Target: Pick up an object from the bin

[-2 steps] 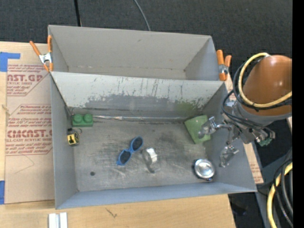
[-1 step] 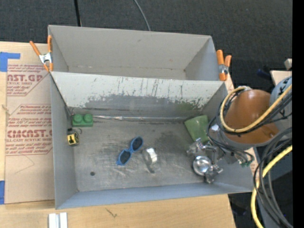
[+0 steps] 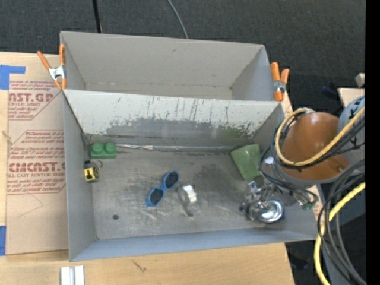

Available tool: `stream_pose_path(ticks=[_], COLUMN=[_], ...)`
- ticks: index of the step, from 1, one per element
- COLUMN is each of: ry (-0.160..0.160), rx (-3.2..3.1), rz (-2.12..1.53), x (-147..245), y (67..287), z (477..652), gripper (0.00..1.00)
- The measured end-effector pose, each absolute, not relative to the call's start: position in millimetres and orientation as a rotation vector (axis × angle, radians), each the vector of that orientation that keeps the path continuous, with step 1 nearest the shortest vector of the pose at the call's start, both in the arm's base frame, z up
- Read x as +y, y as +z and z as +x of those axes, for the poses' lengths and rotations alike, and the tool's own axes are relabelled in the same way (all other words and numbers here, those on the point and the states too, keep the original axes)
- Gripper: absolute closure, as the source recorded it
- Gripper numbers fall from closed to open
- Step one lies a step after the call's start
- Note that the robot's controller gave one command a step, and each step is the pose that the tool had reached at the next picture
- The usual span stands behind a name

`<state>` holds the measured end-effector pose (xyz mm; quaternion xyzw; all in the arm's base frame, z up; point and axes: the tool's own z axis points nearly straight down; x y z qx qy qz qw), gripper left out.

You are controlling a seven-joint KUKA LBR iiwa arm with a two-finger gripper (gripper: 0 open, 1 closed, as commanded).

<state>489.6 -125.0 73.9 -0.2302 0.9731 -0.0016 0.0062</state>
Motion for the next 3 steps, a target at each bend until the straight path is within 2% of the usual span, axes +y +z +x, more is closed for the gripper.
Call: stream_pose_path(ticks=[1,2,3], ry=[-0.006,-0.003,0.008], rx=[3.039,2.997,2.944], rz=[-0.718,-0.904,-1.093], x=[-124,-64,41], y=[74,182,143], z=[490.8,536.5,539.3], gripper=[0.00,0.00,0.00])
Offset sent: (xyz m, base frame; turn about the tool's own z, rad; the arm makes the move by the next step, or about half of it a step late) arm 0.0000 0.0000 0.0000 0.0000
